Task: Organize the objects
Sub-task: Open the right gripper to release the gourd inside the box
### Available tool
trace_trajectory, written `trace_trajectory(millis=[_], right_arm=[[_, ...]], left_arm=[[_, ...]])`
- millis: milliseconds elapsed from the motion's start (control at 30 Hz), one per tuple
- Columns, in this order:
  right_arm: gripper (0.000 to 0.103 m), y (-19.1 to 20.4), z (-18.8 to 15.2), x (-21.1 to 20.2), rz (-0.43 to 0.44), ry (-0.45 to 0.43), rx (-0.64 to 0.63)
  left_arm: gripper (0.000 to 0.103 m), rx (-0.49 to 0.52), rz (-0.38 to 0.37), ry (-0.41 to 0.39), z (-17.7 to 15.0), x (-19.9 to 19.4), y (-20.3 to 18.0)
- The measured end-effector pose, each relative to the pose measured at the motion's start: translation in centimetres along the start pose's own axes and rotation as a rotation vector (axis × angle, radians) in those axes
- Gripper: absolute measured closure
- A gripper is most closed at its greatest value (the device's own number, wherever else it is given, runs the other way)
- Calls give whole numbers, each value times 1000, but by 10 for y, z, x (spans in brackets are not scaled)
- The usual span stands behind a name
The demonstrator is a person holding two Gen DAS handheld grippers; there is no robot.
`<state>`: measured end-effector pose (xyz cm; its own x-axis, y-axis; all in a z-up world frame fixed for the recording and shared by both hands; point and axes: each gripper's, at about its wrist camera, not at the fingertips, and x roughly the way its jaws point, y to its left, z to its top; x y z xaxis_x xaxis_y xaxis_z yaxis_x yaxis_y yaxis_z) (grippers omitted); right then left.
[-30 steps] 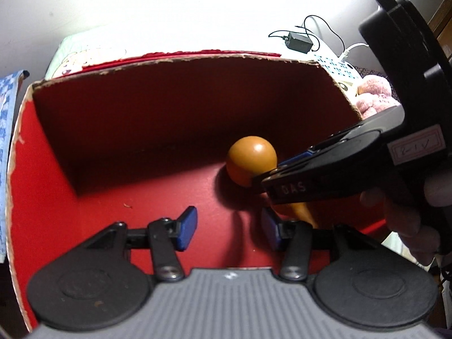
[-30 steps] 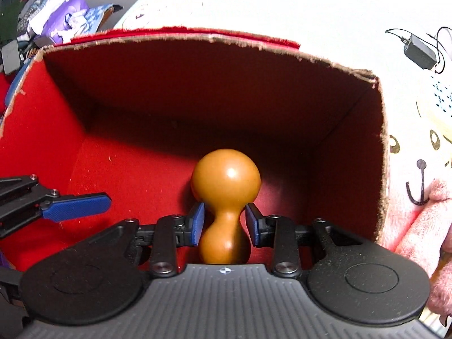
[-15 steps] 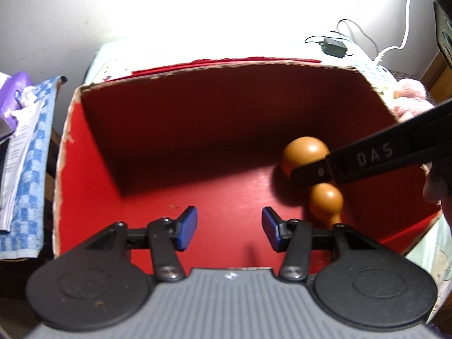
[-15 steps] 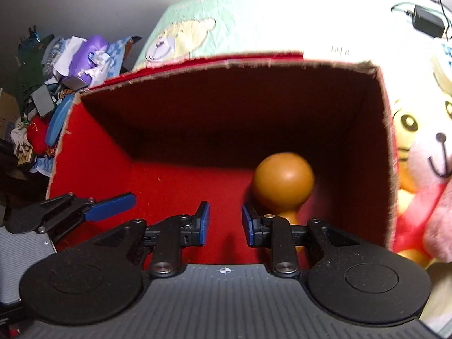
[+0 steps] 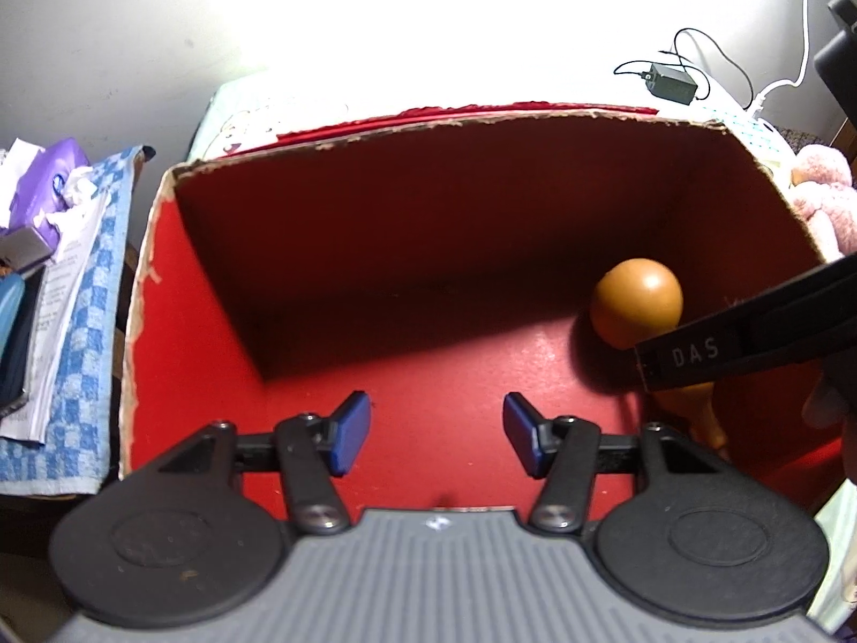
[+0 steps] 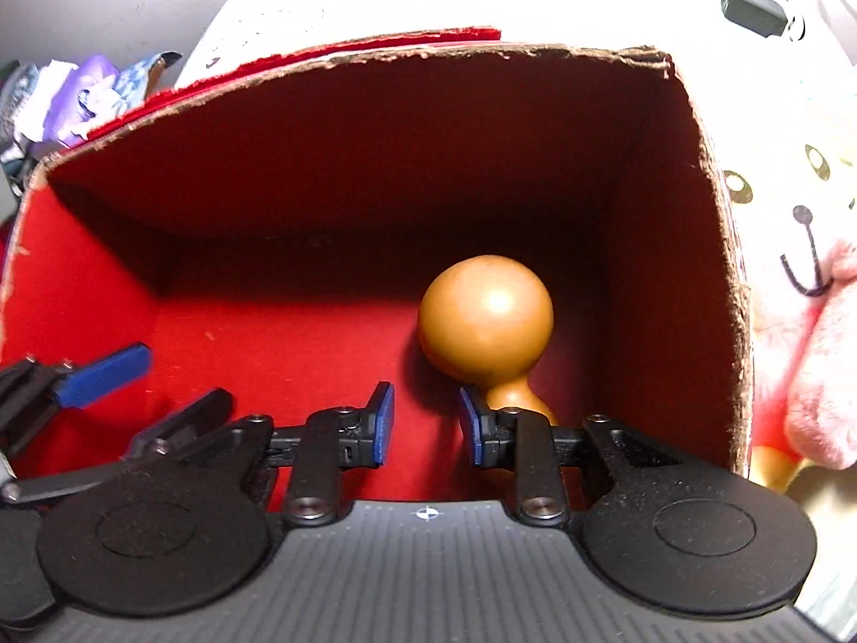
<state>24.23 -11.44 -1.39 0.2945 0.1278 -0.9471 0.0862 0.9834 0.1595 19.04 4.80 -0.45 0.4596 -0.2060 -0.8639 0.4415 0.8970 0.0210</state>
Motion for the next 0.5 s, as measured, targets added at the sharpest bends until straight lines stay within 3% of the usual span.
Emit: trace_trajectory(millis=[500], right_arm=[[75, -3, 0, 2, 15, -32, 31]], left_arm=[[40, 55, 11, -16, 1, 3, 3]])
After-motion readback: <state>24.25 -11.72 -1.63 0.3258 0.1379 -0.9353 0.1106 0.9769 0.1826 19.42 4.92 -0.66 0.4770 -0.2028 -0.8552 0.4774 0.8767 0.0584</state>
